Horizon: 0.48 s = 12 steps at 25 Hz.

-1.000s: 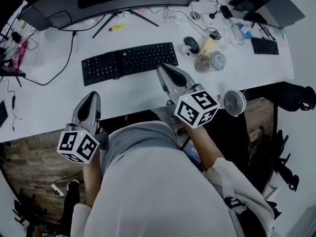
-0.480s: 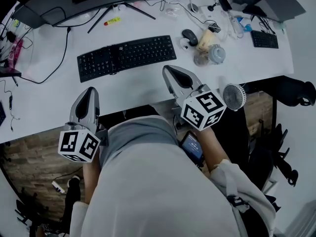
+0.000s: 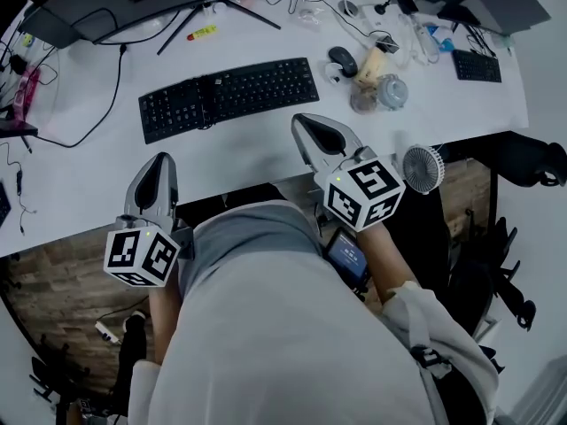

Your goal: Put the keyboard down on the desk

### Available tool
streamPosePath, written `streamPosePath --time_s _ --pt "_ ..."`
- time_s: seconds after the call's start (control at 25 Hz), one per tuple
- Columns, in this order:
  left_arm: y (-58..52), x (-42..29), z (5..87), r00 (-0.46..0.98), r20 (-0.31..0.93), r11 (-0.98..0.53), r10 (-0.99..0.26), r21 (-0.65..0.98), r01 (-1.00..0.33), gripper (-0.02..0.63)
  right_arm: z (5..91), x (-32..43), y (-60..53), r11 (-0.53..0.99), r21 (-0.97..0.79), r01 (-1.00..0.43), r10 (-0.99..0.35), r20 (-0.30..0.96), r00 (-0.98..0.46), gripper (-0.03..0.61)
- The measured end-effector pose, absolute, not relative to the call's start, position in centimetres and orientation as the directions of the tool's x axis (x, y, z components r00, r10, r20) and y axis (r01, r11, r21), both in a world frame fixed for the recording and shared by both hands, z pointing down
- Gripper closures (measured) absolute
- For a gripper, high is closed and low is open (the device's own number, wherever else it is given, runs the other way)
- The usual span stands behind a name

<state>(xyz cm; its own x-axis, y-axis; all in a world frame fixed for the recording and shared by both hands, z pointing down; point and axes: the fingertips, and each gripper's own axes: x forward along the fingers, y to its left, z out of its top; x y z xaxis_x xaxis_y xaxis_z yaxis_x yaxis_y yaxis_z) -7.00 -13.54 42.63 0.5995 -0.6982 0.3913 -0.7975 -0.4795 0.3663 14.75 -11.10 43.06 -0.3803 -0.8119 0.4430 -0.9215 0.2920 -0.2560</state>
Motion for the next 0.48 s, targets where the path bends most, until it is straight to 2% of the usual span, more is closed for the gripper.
streamPosePath --time_s 0.16,0.48 --pt "-13.37 -7.62 43.03 0.589 0.402 -0.46 -0.701 0.377 -0.804 0.614 43.39 14.97 -11.23 0.259 -0.228 -0.939 -0.82 0.461 -0.338 0.58" --pt "-13.09 -7.53 43.67 0.592 0.417 -0.451 -0.69 0.392 -0.802 0.614 43.7 14.58 -11.21 0.265 -0.223 -0.938 -0.813 0.471 -0.342 0.581"
